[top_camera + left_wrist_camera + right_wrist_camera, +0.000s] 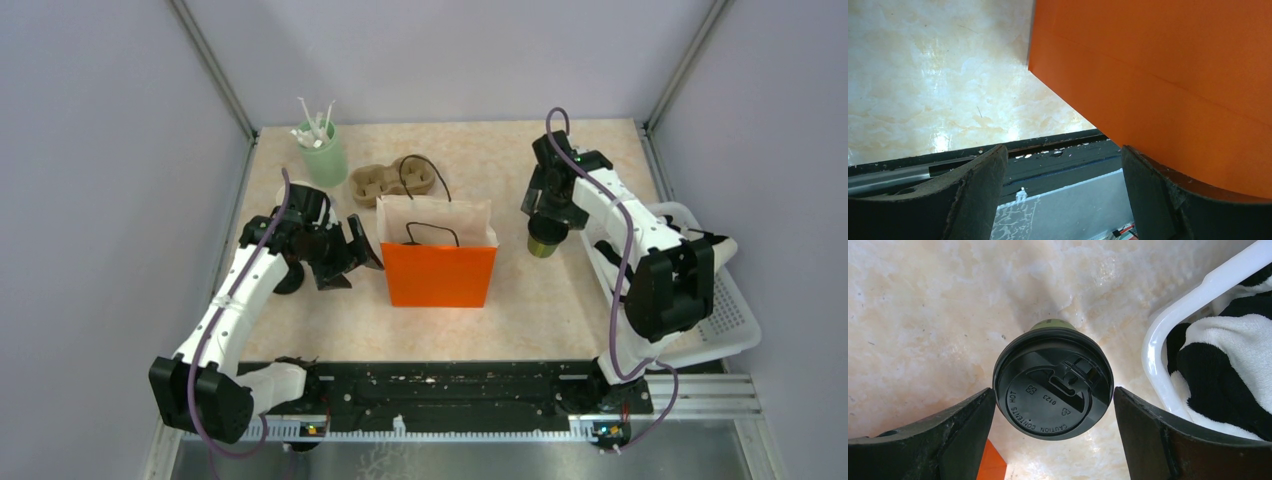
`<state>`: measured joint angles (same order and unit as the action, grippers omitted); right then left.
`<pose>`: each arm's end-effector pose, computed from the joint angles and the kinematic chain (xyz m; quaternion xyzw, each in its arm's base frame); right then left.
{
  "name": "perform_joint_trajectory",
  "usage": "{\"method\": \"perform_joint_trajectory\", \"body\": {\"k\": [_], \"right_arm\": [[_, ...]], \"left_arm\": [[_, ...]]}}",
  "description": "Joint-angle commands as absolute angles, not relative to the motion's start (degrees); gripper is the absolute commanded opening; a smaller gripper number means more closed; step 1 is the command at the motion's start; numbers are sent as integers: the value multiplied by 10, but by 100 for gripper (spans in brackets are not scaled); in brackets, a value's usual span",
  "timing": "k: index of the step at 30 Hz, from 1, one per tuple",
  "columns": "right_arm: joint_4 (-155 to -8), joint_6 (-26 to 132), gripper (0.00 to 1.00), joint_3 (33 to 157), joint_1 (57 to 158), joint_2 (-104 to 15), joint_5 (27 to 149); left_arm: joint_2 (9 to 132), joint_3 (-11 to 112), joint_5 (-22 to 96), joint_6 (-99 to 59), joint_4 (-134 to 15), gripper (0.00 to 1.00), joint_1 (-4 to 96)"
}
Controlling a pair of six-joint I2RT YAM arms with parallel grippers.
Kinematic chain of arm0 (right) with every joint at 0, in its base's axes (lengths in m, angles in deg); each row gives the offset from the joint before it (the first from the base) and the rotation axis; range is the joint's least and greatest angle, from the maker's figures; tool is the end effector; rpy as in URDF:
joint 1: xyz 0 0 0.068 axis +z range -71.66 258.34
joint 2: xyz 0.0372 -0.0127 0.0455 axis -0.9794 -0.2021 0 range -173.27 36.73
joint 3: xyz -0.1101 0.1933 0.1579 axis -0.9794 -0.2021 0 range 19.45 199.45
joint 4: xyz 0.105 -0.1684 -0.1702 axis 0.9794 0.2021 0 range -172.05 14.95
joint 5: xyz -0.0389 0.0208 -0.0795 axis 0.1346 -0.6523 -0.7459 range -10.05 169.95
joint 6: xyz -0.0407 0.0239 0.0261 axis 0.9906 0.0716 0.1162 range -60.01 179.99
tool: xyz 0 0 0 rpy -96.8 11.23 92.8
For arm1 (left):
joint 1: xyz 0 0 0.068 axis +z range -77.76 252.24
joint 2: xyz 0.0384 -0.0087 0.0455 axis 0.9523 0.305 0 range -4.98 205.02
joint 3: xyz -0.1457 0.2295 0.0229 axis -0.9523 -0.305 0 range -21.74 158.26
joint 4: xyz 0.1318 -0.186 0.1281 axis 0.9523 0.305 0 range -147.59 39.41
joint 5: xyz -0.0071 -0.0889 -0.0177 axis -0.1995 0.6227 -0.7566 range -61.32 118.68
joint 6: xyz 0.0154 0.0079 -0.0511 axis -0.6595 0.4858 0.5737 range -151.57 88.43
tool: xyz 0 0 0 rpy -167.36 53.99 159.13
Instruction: Pack the takeout coffee
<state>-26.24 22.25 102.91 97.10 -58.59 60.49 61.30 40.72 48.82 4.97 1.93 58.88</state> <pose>0.3233 0.0973 0.2851 0.1917 0.9483 -0.0558 0.2465 0.2020 -0.0605 0.3027 -0.1530 0.9467 -0.2500 0.1340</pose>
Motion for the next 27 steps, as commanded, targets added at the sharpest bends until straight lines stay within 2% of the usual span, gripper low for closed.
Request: {"method": "perform_joint_trajectory", "body": {"k": [1, 21, 27], "right_arm": [[-275, 214, 87, 1020, 977, -584, 601], [-298, 214, 85, 991, 976, -568, 606], [-308, 241, 77, 986, 977, -553, 610]], "left_arm": [[606, 419, 497, 51, 3, 90, 589], [598, 424, 493, 47, 13, 90, 589], [595, 451, 485, 40, 34, 90, 589]]}}
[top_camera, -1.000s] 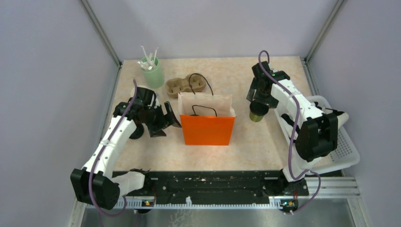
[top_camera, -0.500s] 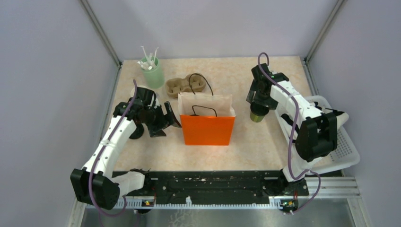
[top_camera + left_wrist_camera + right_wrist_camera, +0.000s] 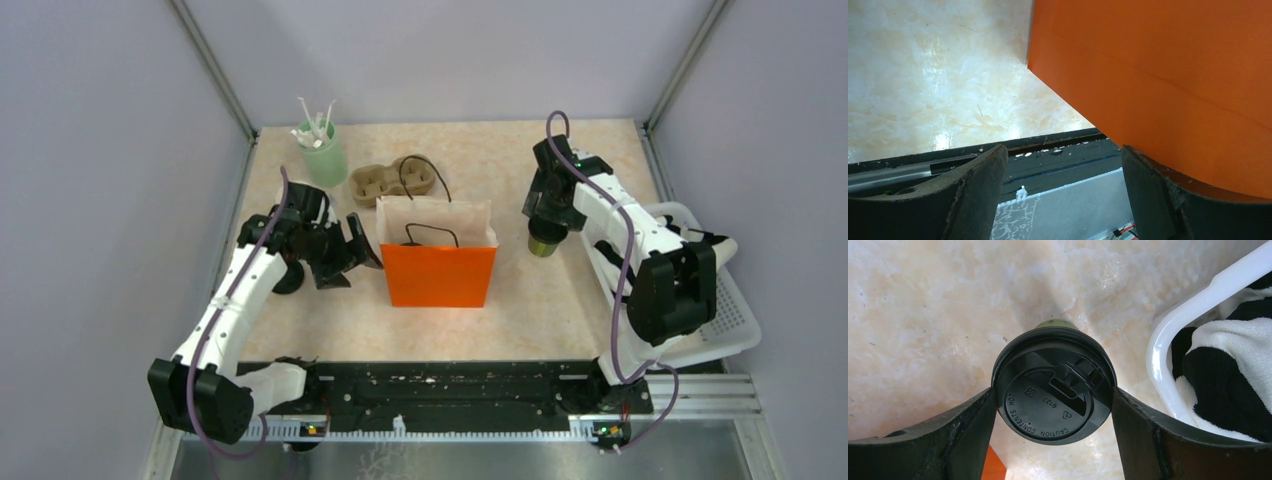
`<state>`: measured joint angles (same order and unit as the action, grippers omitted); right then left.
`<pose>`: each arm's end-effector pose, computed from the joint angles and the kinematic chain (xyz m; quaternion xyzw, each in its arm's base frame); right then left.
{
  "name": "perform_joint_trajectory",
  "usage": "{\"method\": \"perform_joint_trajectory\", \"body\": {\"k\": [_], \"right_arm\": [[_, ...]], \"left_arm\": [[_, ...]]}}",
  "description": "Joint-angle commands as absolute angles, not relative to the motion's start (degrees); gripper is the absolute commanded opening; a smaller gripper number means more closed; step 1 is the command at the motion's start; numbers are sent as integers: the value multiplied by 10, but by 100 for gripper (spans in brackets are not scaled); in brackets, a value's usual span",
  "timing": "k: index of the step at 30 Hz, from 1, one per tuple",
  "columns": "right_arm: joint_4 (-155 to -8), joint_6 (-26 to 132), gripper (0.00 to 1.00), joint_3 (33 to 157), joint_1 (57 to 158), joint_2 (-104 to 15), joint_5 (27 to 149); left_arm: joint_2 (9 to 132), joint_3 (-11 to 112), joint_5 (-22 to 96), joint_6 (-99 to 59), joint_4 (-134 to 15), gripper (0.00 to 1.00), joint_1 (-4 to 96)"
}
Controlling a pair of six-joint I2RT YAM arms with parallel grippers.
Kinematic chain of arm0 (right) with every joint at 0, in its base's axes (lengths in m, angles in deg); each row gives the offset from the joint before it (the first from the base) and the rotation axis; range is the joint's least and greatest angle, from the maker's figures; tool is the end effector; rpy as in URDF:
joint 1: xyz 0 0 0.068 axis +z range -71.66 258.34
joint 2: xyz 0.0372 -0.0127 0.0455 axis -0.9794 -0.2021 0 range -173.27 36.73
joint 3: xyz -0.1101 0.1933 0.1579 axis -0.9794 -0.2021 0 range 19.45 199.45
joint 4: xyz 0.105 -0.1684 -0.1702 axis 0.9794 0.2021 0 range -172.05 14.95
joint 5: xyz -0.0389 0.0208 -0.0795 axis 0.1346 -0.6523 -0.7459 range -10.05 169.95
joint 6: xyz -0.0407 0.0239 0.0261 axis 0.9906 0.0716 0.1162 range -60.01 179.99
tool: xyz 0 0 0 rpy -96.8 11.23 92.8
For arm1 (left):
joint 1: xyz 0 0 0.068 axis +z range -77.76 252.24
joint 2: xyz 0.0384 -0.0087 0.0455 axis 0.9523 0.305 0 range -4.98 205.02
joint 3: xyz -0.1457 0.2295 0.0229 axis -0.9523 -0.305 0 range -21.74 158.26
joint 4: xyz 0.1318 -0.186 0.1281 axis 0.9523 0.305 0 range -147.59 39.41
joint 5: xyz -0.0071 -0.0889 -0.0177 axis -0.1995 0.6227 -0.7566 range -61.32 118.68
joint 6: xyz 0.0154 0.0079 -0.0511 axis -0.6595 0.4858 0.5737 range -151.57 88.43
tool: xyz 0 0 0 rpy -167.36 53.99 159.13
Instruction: Pack the takeout coffee
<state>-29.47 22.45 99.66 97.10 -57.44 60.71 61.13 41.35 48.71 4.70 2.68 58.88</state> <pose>0.3202 0.0964 0.2771 0.1910 0.9469 -0.0498 0.2539 0.2008 -0.0602 0.3059 -0.1509 0.9470 -0.2490 0.1354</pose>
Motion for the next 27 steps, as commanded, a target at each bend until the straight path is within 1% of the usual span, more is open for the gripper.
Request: {"method": "perform_joint_trajectory", "body": {"k": [1, 6, 13, 19, 23, 27], "right_arm": [[-309, 246, 77, 985, 977, -549, 611], [-328, 293, 75, 978, 977, -524, 635], [-333, 378, 75, 977, 977, -499, 689], [-341, 468, 72, 968, 977, -422, 752], [-340, 485, 71, 971, 977, -369, 772], [-354, 501, 70, 974, 976, -322, 810]], "left_arm": [[594, 457, 484, 39, 37, 90, 589], [584, 479, 487, 41, 43, 90, 589], [579, 520, 518, 44, 44, 89, 589], [582, 588, 537, 59, 44, 87, 589], [576, 620, 524, 73, 33, 85, 588], [596, 636, 539, 77, 25, 82, 586]]}}
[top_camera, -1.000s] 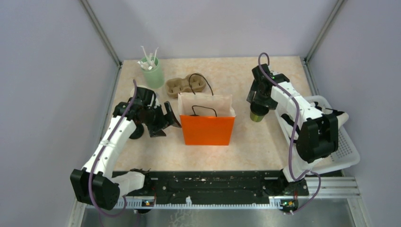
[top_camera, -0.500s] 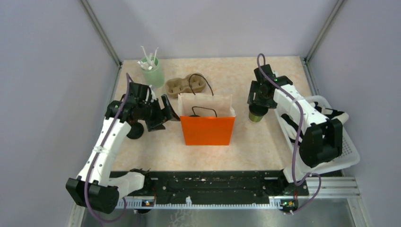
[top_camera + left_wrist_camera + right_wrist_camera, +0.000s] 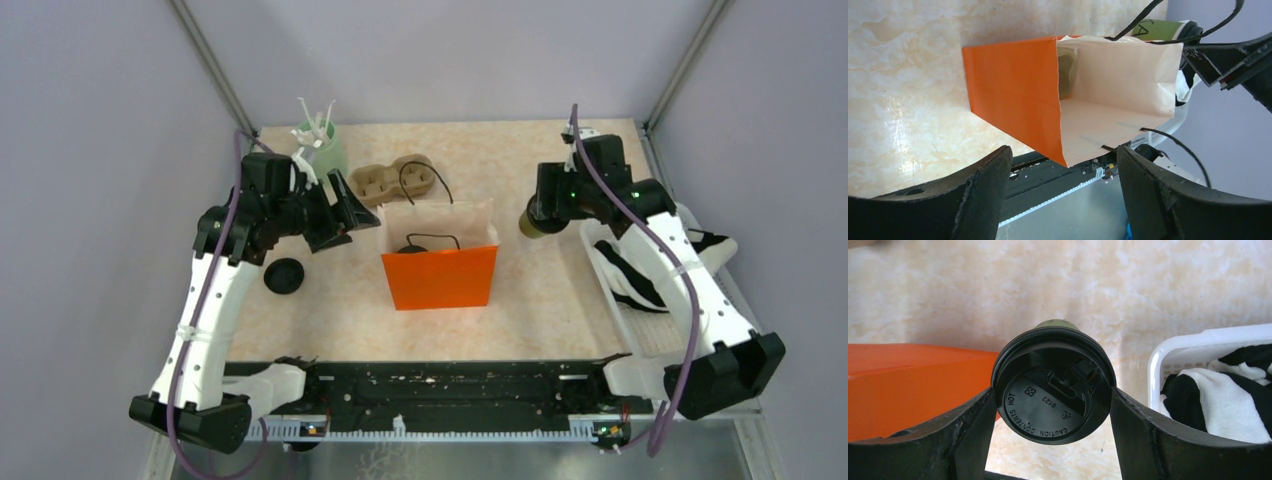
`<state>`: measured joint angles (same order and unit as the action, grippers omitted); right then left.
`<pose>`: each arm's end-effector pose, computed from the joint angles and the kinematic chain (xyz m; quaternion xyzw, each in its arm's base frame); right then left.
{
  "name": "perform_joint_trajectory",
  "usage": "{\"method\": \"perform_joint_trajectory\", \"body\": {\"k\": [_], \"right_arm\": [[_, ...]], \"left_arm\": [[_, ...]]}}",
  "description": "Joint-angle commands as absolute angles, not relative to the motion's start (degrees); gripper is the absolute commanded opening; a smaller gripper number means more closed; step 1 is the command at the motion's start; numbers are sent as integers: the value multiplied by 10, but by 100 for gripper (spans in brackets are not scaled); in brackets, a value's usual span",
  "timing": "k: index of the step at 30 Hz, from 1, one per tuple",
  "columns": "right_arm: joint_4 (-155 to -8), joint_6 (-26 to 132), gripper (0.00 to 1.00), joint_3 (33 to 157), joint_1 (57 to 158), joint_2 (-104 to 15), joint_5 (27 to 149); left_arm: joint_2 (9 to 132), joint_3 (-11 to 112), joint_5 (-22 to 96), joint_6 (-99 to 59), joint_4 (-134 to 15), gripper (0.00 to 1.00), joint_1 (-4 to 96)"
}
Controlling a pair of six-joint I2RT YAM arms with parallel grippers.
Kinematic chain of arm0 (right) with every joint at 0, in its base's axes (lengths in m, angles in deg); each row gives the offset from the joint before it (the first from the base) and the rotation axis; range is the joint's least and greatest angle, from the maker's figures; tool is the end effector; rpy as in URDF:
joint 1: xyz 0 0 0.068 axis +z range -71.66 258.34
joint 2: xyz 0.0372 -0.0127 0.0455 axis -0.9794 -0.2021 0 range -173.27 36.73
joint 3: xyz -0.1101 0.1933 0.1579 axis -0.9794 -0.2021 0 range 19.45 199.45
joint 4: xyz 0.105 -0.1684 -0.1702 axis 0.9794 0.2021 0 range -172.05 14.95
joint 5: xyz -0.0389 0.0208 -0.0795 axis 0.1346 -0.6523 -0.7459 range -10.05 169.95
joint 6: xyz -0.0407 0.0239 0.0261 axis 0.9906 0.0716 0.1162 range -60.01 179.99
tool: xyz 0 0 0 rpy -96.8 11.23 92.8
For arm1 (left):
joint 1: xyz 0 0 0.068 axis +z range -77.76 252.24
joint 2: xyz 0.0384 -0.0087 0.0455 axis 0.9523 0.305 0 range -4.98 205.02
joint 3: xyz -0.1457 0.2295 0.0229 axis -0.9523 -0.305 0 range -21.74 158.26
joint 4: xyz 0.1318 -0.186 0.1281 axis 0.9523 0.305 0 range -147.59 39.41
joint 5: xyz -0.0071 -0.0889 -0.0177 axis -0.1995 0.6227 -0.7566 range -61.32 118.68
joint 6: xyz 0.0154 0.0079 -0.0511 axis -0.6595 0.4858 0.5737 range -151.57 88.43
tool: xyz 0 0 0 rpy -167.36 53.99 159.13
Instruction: Pack the takeout coffee
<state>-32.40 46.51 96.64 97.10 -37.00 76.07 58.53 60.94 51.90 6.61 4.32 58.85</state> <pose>0.2495 0.0822 0.3625 -0.0301 0.9269 0.0732 0.3669 0.1839 -0.0582 0.4145 -0.1139 0.8938 -0.3368 0.2733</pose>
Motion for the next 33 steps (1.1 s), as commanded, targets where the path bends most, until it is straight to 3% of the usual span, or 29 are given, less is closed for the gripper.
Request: {"method": "perform_joint_trajectory", "body": {"k": [1, 12, 20, 33], "right_arm": [[-358, 507, 70, 976, 976, -311, 823], [-363, 595, 68, 1132, 977, -280, 1031], [-352, 619, 64, 1216, 1012, -311, 1087], [-281, 632, 59, 1278, 1064, -354, 1062]], "left_arm": [[603, 640, 533, 75, 28, 81, 582], [669, 684, 402, 61, 60, 66, 478], [740, 750, 295, 29, 96, 50, 425], [785, 758, 253, -29, 81, 31, 422]]}}
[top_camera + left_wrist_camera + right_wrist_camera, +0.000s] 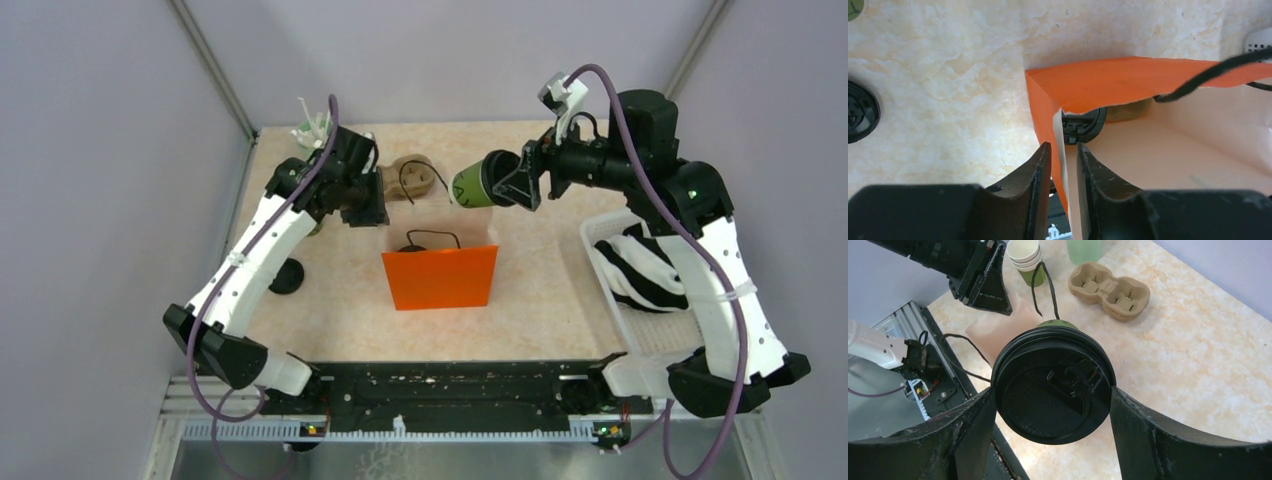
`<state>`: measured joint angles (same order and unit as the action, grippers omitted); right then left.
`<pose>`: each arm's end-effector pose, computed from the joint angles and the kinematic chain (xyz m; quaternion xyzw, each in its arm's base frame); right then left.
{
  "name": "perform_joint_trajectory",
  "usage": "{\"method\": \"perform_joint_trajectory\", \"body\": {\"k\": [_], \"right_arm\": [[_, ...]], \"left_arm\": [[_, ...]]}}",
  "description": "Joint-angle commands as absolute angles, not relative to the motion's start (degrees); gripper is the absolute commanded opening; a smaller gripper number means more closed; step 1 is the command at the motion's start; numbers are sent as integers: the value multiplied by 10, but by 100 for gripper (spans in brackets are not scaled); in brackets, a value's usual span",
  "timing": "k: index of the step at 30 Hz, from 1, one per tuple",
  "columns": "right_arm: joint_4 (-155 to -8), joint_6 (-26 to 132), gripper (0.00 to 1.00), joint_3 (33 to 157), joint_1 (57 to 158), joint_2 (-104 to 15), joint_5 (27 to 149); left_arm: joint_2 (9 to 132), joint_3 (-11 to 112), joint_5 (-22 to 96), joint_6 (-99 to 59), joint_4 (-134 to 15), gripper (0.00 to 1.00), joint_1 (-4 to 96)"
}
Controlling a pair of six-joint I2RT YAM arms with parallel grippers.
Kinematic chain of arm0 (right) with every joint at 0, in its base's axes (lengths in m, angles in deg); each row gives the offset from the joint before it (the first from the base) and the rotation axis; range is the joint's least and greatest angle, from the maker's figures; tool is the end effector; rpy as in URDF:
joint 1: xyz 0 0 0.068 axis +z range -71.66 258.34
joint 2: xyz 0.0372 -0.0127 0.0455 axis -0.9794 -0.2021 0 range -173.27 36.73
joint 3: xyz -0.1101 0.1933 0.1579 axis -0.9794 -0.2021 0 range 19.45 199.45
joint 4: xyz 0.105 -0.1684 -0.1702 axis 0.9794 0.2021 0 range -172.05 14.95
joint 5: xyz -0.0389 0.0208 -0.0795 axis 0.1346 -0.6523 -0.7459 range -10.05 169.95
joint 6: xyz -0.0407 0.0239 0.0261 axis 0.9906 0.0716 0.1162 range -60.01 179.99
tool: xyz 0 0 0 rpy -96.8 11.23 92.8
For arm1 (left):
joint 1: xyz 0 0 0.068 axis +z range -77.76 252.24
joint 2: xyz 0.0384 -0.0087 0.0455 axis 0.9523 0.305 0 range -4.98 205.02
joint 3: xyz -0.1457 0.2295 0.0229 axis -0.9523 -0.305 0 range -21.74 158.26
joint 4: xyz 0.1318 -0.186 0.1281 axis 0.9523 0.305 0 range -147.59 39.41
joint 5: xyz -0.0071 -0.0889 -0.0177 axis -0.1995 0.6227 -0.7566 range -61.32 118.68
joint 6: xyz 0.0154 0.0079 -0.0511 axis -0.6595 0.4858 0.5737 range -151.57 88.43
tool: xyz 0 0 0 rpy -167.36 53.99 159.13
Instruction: Pack the takeout coffee
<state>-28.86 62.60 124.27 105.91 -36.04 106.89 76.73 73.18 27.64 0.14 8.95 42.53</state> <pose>0.1842 0.1144 0.5083 -0.3360 0.7402 0.3063 0.4953 0.2368 -0.1343 0.4012 -0.0194 0.9490 -0.1532 0.2748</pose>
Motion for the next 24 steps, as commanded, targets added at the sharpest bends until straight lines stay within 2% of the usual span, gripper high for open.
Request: {"method": "perform_joint_trajectory", "body": {"k": [1, 7, 13, 24], "right_arm": [[-279, 630, 59, 1280, 1064, -353, 1060], [-266, 631, 58, 1296, 1064, -357, 1061], [-249, 638, 56, 1298, 1063, -356, 1055], [-240, 627, 52, 1298, 1063, -367, 1053]], "left_arm": [[790, 759, 251, -35, 81, 30, 422], [821, 785, 249, -58, 65, 16, 422], [884, 867, 248, -80, 42, 1, 422], [928, 911, 234, -125, -105, 0, 424]]}}
